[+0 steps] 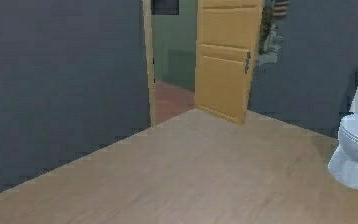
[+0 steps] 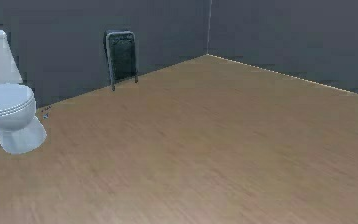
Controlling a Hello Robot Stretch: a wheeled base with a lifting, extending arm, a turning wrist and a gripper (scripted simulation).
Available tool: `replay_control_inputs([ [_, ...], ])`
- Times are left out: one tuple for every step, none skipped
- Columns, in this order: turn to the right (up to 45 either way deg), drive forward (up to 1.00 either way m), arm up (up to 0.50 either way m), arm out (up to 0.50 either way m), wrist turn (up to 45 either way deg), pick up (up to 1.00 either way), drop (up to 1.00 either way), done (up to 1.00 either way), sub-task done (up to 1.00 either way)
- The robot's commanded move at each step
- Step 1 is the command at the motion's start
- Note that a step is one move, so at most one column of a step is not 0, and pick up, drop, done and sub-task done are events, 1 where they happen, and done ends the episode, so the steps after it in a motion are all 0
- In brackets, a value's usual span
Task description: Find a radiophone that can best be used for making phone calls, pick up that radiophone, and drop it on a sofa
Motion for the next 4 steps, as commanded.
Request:
replay_control_inputs([
  [3.0,0.00,0.00,0.00,0.0,0.00,0.00,0.00,0.00],
  [0.0,1.00,0.00,0.00,0.0,0.00,0.00,0.00,0.00],
  [0.0,1.00,0.00,0.00,0.0,0.00,0.00,0.00,0.00],
  [0.0,0.75,0.00,0.00,0.0,0.00,0.00,0.00,0.00],
])
